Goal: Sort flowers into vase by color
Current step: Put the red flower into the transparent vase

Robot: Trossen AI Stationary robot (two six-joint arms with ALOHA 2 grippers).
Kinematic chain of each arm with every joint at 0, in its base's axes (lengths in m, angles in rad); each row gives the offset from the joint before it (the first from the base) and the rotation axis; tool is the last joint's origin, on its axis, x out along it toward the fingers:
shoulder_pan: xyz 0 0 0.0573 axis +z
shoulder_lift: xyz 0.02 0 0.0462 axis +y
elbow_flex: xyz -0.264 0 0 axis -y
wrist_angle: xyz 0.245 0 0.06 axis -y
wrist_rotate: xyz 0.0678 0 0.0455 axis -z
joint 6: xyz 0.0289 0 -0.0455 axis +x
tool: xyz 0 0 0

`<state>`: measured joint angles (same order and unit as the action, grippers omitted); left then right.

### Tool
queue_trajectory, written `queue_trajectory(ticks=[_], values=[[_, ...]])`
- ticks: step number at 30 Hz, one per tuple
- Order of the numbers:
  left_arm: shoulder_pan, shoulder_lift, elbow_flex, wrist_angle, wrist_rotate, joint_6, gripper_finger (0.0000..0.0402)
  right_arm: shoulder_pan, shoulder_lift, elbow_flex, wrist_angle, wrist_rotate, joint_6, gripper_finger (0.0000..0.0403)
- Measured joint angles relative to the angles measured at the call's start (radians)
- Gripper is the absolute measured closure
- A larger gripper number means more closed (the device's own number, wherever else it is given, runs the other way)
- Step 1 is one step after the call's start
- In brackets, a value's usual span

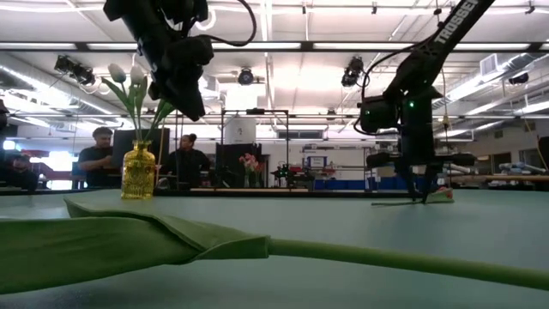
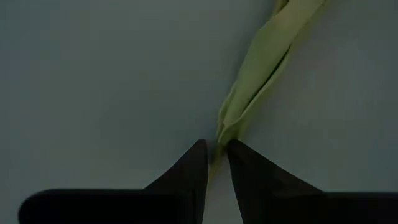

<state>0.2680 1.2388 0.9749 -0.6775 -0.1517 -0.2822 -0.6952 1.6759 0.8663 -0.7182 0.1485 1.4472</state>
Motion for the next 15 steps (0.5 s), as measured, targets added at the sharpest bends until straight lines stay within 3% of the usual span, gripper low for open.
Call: queue_trajectory(ticks=[10,15], values=[[0.042,0.000,0.000,0.001,0.000,0.051,0.0228,-0.015,0.018,0.000,-0.001,-0.029,0.022,0.0330],[0.058,0.000,0.000,0.001,0.000,0.100,0.0228,-0.014,0.011,-0.004,0.002,-0.031,-0.028,0.0388]])
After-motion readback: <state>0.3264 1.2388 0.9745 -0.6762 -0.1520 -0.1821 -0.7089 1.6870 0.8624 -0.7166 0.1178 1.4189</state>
